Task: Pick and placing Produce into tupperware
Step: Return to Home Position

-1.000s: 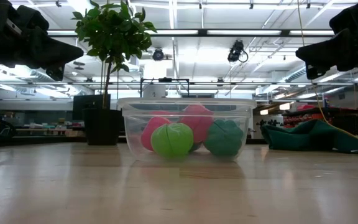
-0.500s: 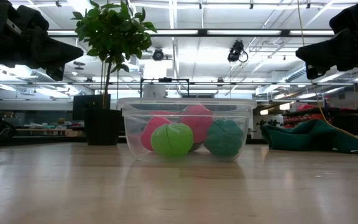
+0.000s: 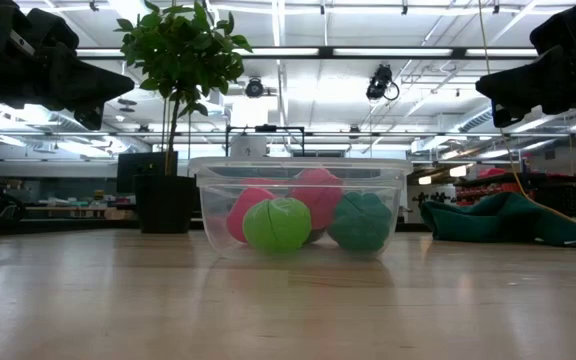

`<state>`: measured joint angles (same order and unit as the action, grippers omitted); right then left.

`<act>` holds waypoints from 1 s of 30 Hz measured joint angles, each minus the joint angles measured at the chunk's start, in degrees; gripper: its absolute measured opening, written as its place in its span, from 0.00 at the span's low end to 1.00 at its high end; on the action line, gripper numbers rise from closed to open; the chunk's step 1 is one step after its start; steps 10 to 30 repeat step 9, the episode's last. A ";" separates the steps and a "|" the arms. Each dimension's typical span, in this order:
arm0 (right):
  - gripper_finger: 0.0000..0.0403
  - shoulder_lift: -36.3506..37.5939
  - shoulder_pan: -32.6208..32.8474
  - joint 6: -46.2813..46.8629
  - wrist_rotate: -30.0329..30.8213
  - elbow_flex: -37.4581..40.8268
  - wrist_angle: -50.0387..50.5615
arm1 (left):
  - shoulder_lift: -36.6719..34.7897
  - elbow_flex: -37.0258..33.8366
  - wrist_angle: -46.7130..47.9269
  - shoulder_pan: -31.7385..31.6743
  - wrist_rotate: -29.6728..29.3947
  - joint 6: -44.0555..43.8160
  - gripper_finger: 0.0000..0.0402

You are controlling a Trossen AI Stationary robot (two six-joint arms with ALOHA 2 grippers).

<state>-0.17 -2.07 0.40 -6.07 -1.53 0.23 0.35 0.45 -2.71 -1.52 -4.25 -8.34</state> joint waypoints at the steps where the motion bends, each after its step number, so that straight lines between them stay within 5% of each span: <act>1: 0.00 0.01 -0.01 0.00 0.00 -0.01 0.01 | 0.01 0.01 -0.01 -0.02 0.00 -0.02 0.06; 30: 0.00 -0.01 -0.01 0.00 0.00 -0.01 0.00 | -0.01 0.00 -0.01 -0.02 0.02 -0.02 0.08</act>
